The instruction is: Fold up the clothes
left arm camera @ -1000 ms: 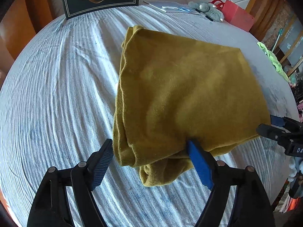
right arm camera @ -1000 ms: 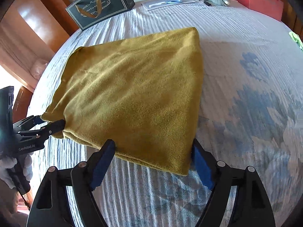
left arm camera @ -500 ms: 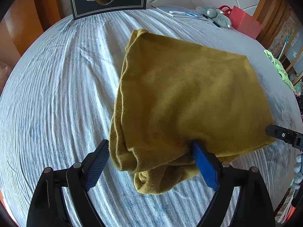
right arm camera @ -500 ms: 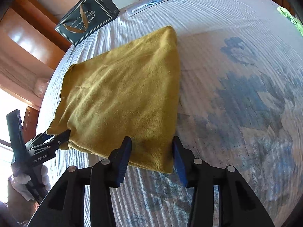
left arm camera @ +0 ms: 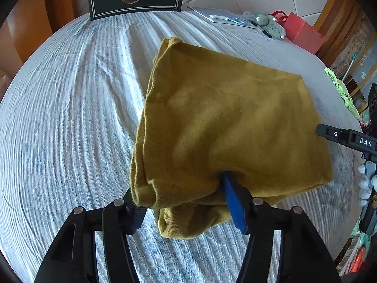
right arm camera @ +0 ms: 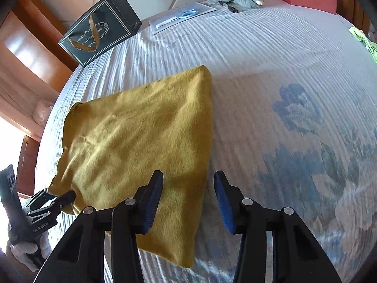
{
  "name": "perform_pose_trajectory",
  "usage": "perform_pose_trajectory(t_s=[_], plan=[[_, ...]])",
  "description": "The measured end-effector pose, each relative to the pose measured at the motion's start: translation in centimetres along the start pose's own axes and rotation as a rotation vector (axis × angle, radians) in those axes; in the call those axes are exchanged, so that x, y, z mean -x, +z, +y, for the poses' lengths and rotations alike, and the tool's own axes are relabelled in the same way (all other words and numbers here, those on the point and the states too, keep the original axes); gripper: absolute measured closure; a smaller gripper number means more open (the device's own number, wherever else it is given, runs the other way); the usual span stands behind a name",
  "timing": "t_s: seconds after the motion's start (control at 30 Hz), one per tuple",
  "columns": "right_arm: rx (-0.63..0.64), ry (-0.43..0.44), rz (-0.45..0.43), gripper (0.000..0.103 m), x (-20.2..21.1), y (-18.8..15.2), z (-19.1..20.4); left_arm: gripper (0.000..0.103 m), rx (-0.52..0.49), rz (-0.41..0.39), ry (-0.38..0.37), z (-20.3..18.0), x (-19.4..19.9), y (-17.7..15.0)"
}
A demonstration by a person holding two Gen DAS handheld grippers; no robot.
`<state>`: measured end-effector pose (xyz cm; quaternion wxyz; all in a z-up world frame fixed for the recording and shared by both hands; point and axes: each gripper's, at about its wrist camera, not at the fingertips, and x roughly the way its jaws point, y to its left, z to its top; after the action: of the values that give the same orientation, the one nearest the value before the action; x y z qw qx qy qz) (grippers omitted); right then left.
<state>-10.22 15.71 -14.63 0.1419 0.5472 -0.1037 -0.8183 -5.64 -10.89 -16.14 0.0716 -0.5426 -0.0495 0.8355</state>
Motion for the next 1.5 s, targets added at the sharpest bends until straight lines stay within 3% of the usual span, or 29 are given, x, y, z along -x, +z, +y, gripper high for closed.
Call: perform_pose_trajectory(t_s=[0.07,0.1,0.17,0.2,0.23,0.4,0.8,0.9,1.0,1.07,1.13,1.2,1.37,1.5], plan=[[-0.001,0.018,0.001,0.059,-0.6,0.4,0.0,0.053,0.0,0.0,-0.008,0.1,0.8,-0.6],[0.003,0.027,-0.001,0.063,-0.8,0.6,0.1,0.061,-0.002,0.001,-0.016,0.1,0.8,-0.5],[0.011,0.048,-0.006,0.075,-1.2,0.9,0.2,0.067,0.003,0.004,-0.029,0.1,0.9,-0.4],[0.016,0.07,-0.008,0.076,-1.3,0.9,0.5,0.078,-0.001,0.005,-0.035,0.0,1.0,-0.4],[0.029,0.092,-0.01,0.077,-1.4,1.0,0.9,0.08,-0.008,0.005,-0.041,-0.1,1.1,-0.4],[-0.003,0.079,-0.008,0.079,-1.9,1.3,0.6,0.074,0.021,0.01,-0.054,0.4,0.9,-0.2],[0.05,0.048,-0.03,0.077,-2.3,1.9,1.2,0.076,0.05,0.024,-0.057,-0.3,1.2,-0.9],[0.039,0.079,-0.026,0.066,-2.3,2.0,1.2,0.082,0.029,0.015,-0.05,-0.5,1.2,-0.6],[0.109,0.036,0.001,0.06,-2.6,2.2,2.5,0.085,-0.007,0.006,-0.026,-0.9,1.7,-0.7],[0.181,-0.025,0.001,0.065,-2.7,2.0,3.4,0.087,-0.012,-0.002,-0.018,-1.0,1.9,-0.7],[0.205,-0.058,-0.003,0.088,-2.7,1.8,3.5,0.089,-0.01,-0.016,-0.018,-1.1,2.4,-0.7],[0.192,-0.038,-0.003,0.093,-2.4,1.7,3.2,0.09,-0.023,-0.044,-0.016,-1.3,3.3,-0.7],[0.238,-0.044,-0.106,0.096,0.9,1.6,4.3,0.09,-0.043,-0.111,-0.038,-2.4,5.4,0.2],[0.303,-0.096,-0.201,0.096,3.9,1.6,6.0,0.09,-0.075,-0.166,-0.063,-3.7,7.0,1.3]])
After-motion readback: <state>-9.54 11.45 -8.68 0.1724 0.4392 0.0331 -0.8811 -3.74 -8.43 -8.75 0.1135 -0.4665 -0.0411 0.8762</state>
